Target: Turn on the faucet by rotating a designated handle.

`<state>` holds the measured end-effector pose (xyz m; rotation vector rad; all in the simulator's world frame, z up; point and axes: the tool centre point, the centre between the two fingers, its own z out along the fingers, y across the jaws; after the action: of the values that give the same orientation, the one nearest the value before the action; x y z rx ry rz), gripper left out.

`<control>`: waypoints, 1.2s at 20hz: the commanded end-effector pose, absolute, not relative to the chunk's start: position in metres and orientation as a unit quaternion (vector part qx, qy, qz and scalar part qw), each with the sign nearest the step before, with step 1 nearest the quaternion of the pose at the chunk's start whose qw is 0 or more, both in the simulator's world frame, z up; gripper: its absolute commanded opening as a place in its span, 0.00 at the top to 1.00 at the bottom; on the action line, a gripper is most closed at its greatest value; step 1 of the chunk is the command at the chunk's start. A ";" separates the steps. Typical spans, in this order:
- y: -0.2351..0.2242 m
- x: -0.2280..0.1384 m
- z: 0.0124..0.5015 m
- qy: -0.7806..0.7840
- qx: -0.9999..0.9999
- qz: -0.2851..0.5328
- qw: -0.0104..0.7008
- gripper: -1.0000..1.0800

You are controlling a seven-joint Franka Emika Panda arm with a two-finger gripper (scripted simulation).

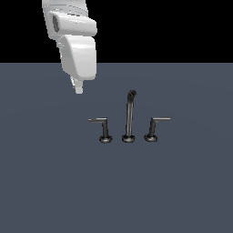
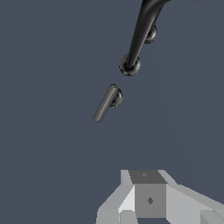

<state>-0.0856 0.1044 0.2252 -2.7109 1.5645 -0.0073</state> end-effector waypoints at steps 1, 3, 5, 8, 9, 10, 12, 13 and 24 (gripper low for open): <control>0.105 -0.076 0.214 0.519 -0.855 -0.002 0.006 1.00; 0.105 -0.069 0.205 0.534 -0.846 -0.002 0.006 1.00; 0.105 -0.062 0.196 0.549 -0.836 -0.002 0.005 1.00; 0.104 -0.051 0.182 0.571 -0.821 -0.002 0.005 1.00; 0.103 -0.047 0.177 0.578 -0.816 -0.002 0.004 1.00; 0.103 -0.043 0.173 0.586 -0.810 -0.001 0.004 1.00; 0.101 -0.035 0.163 0.601 -0.799 -0.001 0.003 1.00; 0.100 -0.031 0.157 0.609 -0.793 -0.001 0.003 1.00; 0.087 0.006 0.111 0.679 -0.734 -0.001 0.000 1.00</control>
<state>0.0013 0.0887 0.1165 -2.3294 2.1084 -0.0023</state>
